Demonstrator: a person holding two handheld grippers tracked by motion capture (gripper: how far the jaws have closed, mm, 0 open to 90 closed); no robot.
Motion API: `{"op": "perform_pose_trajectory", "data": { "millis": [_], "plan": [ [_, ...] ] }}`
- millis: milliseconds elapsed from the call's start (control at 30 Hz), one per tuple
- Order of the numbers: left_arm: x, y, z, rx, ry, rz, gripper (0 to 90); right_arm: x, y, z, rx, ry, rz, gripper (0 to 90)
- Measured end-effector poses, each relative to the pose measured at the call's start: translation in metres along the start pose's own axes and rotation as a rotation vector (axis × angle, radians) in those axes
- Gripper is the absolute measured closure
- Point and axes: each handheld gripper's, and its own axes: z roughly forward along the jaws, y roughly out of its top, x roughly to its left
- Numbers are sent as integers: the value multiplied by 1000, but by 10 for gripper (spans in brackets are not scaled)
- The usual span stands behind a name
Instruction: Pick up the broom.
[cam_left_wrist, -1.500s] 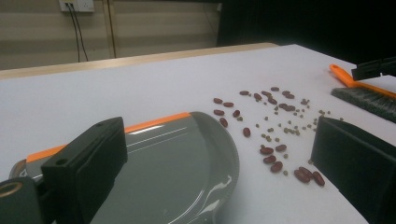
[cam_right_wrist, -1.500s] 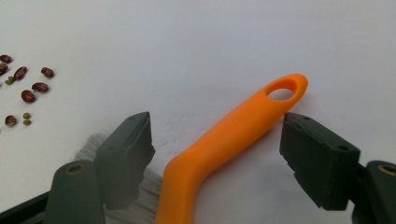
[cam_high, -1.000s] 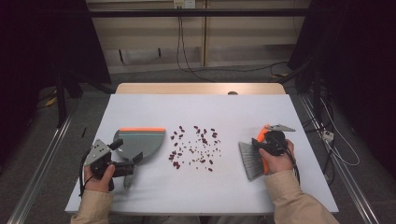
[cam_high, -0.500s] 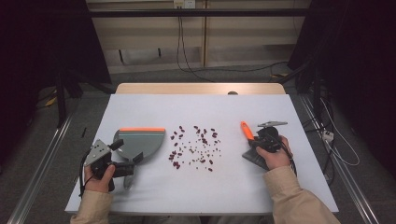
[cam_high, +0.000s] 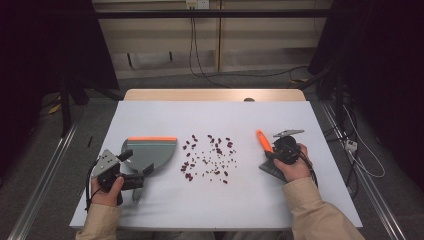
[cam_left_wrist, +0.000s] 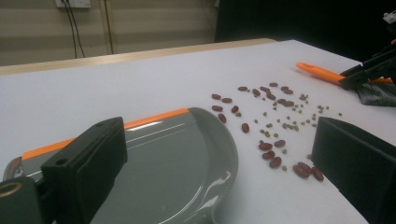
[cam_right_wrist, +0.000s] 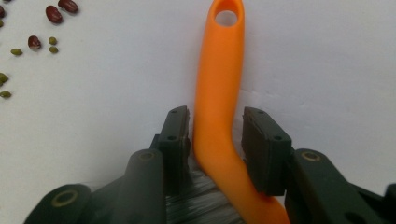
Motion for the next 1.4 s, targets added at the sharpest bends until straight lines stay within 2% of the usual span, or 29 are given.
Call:
{"op": "perform_pose_trajectory", "data": {
  "millis": [67, 200, 367, 567, 633, 733, 767, 967, 1133, 1200, 1400],
  "plan": [
    [0, 0, 0, -1, 0, 2, 34, 0, -1, 1, -7, 7, 8, 657],
    [-1, 1, 0, -1, 0, 4, 34, -7, -4, 2, -19, 52, 64, 676],
    [-1, 2, 0, -9, 2, 1, 34, -8, -3, 3, -13, 53, 69, 678],
    [-2, 3, 0, -1, 1, 11, 34, -11, -3, 3, -13, 77, 87, 679],
    [-2, 4, 0, -4, 0, 10, 34, -10, -1, 2, -3, 69, 80, 682],
    [-2, 5, -1, -11, 5, 10, 34, -11, 2, 2, 18, 71, 89, 686],
    [-3, 5, -1, -12, 8, 10, 34, -12, 3, 2, 23, 76, 105, 687],
    [-4, 6, -2, -11, 4, 20, 34, -13, 4, 1, 24, 83, 123, 698],
    [-3, 7, -3, -18, 8, 17, 34, -14, 3, 0, 9, 88, 119, 698],
    [-3, 7, -3, -18, 10, 19, 34, -15, 3, -2, -4, 103, 137, 699],
    [-3, 8, -4, -21, 8, 26, 34, -11, 7, -13, -75, 129, 141, 707]
  ]
}}
